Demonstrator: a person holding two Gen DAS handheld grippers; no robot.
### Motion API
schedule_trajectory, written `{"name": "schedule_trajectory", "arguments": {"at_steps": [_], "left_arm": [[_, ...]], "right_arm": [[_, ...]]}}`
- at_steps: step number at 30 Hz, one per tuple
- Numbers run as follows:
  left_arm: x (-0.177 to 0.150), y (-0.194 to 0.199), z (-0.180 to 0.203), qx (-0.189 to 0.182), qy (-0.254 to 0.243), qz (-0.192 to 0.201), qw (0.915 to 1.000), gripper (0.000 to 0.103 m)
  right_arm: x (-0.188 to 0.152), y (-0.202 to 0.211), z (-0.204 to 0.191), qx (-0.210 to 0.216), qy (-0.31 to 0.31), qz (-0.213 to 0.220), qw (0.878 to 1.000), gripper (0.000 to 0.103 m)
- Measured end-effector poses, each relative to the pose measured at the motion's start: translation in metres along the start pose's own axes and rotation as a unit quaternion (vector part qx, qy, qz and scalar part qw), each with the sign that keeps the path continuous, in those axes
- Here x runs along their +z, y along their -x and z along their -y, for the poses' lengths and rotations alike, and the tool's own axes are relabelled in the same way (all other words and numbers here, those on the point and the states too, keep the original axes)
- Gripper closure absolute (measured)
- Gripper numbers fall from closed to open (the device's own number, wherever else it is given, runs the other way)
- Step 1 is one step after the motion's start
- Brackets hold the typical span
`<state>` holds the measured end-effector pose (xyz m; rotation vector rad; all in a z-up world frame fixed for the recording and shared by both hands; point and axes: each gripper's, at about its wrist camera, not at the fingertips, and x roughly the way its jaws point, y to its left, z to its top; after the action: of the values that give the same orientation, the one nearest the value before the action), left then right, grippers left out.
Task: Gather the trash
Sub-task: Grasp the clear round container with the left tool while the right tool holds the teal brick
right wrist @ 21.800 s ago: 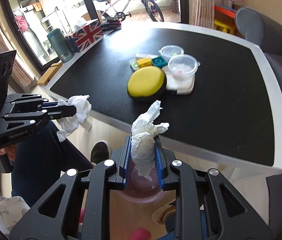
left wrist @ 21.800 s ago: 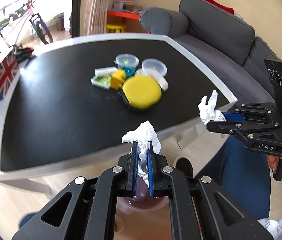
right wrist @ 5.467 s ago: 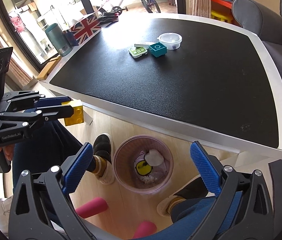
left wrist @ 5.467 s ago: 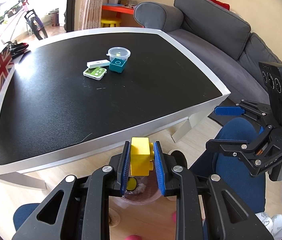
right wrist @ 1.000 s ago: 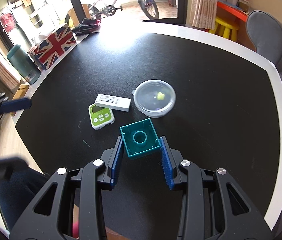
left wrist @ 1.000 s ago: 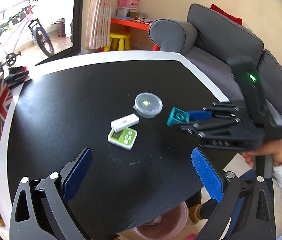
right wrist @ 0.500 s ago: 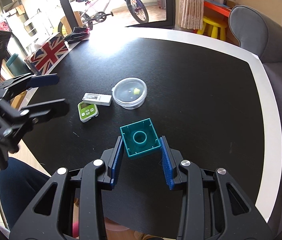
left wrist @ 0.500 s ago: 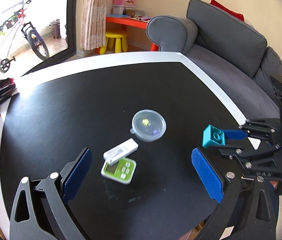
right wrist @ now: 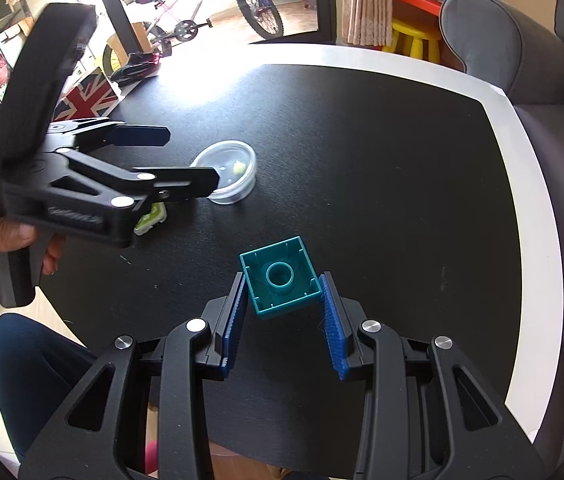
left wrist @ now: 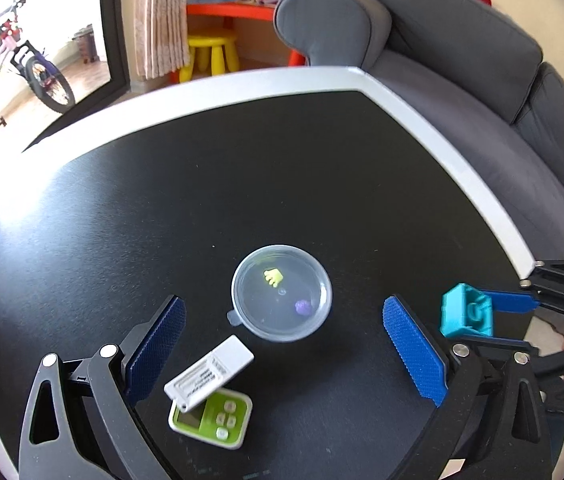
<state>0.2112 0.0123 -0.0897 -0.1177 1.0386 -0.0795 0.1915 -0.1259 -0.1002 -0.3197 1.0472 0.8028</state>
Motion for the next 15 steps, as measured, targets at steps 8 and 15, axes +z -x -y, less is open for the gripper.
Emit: {"name": "schedule_trajectory", "arguments": {"at_steps": [8,15], "left_arm": [[0.000,-0.019,0.004,0.012,-0.008,-0.024,0.9996,0.043],[-0.002,-0.013,0.006,0.014,-0.010,-0.010,0.9998,0.044]], "right_arm": [[-0.003,-0.004,0.009,0.001,-0.009,-0.004,1.000,0.067],[-0.002,-0.006,0.008,0.005,-0.008,-0.002,1.000,0.067]]}}
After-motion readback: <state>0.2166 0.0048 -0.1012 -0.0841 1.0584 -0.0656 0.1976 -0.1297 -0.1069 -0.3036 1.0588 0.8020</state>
